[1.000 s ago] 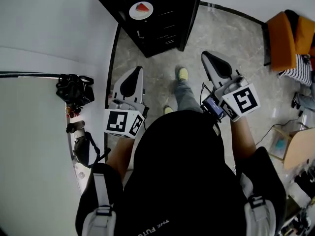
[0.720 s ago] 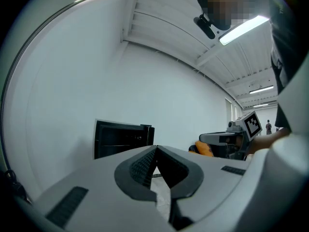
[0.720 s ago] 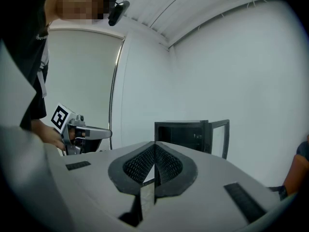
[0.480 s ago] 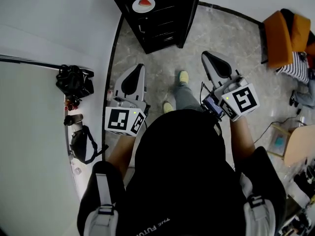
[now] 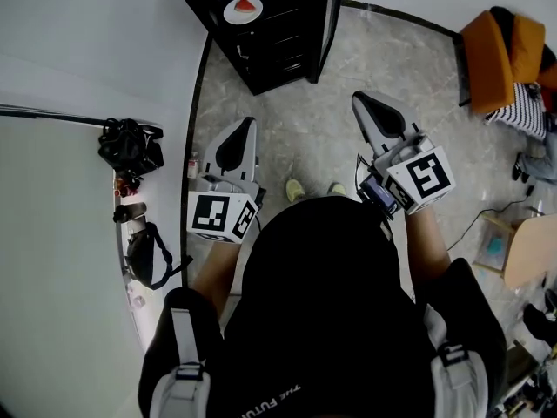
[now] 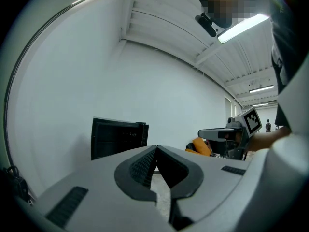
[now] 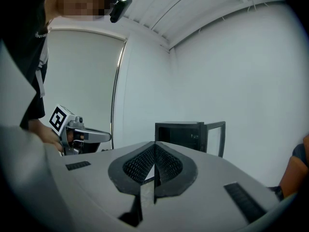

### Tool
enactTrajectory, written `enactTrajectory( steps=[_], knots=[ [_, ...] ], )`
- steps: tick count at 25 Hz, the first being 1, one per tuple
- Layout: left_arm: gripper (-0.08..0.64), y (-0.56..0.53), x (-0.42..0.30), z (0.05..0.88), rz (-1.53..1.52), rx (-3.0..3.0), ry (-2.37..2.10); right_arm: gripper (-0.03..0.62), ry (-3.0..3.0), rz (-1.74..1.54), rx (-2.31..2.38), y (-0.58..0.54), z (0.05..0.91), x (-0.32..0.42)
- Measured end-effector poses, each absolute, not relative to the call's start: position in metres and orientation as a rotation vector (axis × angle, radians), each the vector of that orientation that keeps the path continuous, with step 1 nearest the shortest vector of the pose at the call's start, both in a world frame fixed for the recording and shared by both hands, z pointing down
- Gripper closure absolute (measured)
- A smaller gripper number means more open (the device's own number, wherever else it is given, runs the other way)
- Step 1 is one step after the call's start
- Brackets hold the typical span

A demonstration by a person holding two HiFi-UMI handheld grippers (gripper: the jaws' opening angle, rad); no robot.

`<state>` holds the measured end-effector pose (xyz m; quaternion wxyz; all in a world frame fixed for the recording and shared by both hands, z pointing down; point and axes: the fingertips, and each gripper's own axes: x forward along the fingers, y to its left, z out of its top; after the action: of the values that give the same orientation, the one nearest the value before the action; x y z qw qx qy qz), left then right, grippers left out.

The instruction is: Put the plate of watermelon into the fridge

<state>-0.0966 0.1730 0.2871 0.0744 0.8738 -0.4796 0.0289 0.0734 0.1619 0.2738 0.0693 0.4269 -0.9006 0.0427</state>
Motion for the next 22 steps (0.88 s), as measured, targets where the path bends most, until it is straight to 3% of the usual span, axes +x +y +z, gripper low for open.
enactTrajectory(
  steps=[22],
  knots=[
    [0.554, 0.228, 0.024, 0.289, 0.115, 2.608, -1.437, 0.583, -2.722, 0.133, 1.295, 0.208, 0.282, 0.191]
  ],
)
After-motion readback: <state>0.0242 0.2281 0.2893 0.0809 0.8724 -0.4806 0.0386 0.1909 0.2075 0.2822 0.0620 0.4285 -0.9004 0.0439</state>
